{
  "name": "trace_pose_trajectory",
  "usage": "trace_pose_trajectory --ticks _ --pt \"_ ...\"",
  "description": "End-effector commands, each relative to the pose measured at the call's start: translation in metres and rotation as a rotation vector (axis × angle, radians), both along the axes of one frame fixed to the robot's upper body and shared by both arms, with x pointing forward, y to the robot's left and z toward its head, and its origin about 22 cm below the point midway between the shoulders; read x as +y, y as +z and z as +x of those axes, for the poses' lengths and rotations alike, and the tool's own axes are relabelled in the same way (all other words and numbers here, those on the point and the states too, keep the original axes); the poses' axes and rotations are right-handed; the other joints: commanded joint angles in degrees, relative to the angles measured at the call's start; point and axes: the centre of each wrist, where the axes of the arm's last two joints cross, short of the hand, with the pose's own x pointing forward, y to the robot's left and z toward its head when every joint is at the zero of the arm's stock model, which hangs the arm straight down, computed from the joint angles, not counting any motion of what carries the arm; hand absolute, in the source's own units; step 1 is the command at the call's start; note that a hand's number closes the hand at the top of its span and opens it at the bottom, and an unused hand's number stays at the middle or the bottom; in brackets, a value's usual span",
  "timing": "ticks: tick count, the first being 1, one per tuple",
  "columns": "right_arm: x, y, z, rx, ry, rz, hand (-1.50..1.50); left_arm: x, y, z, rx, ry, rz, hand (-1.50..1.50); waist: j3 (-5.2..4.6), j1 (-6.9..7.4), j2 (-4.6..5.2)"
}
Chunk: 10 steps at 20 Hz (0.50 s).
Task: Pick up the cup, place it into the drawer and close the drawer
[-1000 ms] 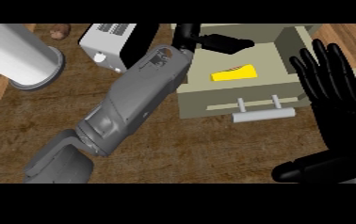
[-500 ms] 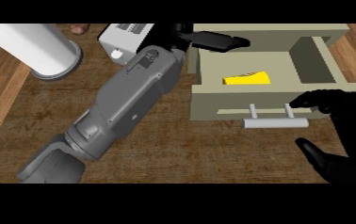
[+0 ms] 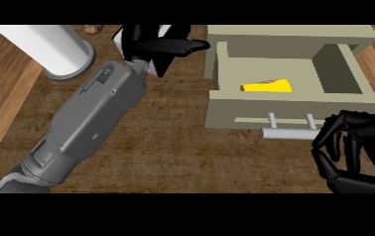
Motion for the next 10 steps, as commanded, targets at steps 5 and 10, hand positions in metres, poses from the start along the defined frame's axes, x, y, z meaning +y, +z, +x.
trace_pose_trajectory --ticks 5,10 --pt "0.005 -0.008 0.011 0.043 -0.056 -0.126 1.5 0.084 -0.021 -0.051 0.046 0.033 -0.007 -1.5 0.02 0.15 0.23" --pt "0.007 -0.035 0.023 0.012 -0.07 -0.276 1.5 0.112 -0.039 -0.09 0.061 0.017 -0.03 -1.5 0.06 0.53 0.32"
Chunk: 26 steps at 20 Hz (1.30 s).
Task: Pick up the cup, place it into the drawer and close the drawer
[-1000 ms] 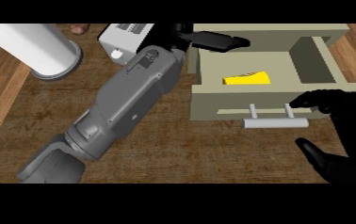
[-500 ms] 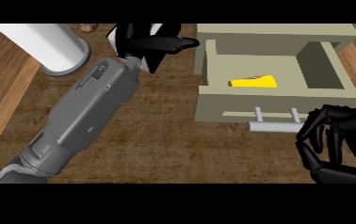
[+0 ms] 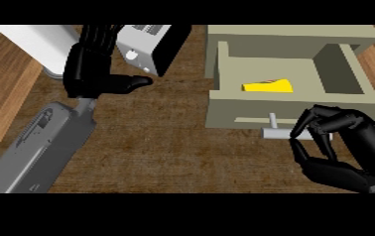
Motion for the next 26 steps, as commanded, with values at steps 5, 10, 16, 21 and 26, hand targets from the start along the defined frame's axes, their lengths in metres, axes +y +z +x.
trace_pose_trajectory --ticks 5,10,16,21,26 --pt "0.011 -0.022 0.018 -0.095 0.059 -0.411 1.5 0.052 -0.015 -0.033 0.015 -0.011 -0.028 -1.5 0.03 0.36 0.3" --pt "0.013 -0.076 0.019 -0.079 0.05 -0.529 1.5 0.084 -0.045 -0.066 0.008 0.015 -0.002 -1.5 0.03 -0.38 0.34" --pt "0.043 -0.094 0.061 -0.043 0.029 -0.574 -1.5 0.112 -0.046 -0.081 0.029 0.021 -0.018 -1.5 0.01 -1.06 0.37" --pt "0.054 -0.13 0.094 -0.014 0.046 -0.665 -1.5 0.117 -0.059 -0.077 0.021 0.025 -0.029 -1.5 0.02 -0.93 0.57" --pt "0.047 -0.138 0.126 0.027 0.042 -0.649 -1.5 0.145 -0.065 -0.078 0.013 0.032 -0.036 -1.5 0.01 -1.08 0.58"
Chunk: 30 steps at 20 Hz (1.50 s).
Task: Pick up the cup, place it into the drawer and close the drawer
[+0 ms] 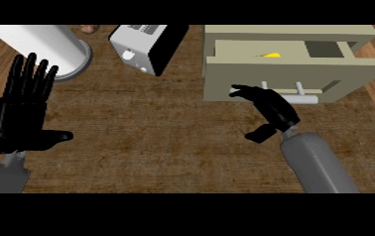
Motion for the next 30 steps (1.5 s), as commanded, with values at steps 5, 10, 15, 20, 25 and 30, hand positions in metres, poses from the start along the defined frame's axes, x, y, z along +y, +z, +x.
trace_pose_trajectory --ticks 5,10,15,20,25,30 --pt "-0.003 -0.005 0.055 0.032 -0.019 0.029 -1.5 0.019 0.002 -0.004 -0.007 -0.014 -0.005 -1.5 0.03 0.54 0.22" --pt "-0.009 -0.003 0.074 0.075 -0.003 0.062 -1.5 0.012 -0.01 -0.006 -0.014 -0.017 -0.029 -1.5 0.03 0.65 0.37" --pt "-0.036 0.0 0.081 0.095 -0.016 0.032 -1.5 0.022 -0.011 -0.007 -0.001 -0.03 -0.037 -1.5 0.1 1.95 0.89" --pt "-0.055 0.047 0.105 0.086 -0.061 0.043 -1.5 0.009 -0.014 -0.003 0.003 -0.061 -0.024 -1.5 0.14 3.22 1.69" --pt "-0.058 0.053 0.108 0.082 -0.073 0.049 -1.5 0.012 -0.004 0.003 -0.012 -0.05 0.003 -1.5 0.19 4.0 2.02" --pt "-0.059 0.05 0.107 0.073 -0.084 0.063 -1.5 0.007 -0.009 0.002 -0.026 -0.069 0.006 -1.5 0.2 4.26 1.93"
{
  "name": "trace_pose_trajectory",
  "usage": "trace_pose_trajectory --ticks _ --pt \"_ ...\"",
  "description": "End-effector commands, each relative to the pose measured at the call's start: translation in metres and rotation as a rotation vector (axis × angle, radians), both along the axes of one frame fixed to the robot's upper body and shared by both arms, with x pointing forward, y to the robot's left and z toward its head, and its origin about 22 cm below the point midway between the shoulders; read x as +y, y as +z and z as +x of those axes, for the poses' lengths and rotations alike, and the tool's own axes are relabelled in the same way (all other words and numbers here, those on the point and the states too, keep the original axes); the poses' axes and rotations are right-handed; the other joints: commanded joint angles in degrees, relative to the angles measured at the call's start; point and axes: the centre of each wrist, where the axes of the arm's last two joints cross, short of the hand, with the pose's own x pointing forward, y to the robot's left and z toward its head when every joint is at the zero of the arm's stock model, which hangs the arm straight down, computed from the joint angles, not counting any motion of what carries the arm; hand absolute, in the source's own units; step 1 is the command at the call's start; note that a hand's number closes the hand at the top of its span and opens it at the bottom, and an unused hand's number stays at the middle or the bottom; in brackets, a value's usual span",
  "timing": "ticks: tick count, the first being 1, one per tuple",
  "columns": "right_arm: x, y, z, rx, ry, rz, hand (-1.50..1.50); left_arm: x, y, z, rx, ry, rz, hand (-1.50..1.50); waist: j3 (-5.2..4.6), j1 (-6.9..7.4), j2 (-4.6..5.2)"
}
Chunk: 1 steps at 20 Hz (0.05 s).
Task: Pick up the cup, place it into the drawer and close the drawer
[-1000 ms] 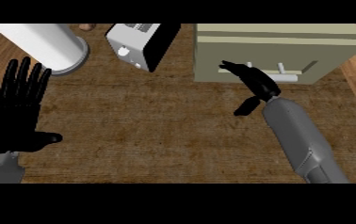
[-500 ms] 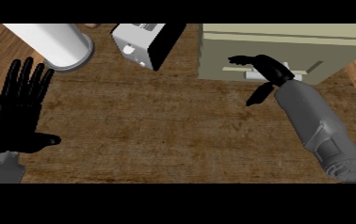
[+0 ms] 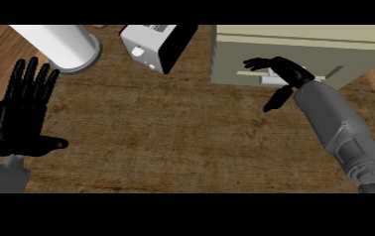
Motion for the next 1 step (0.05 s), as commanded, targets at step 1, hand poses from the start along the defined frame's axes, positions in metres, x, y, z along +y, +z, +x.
trace_pose_trajectory --ticks 1 --pt "-0.0244 0.0262 0.0085 -0.064 -0.124 -0.047 -1.5 0.001 -0.0049 0.0041 -0.009 0.002 0.012 -1.5 0.5 1.0 2.06"
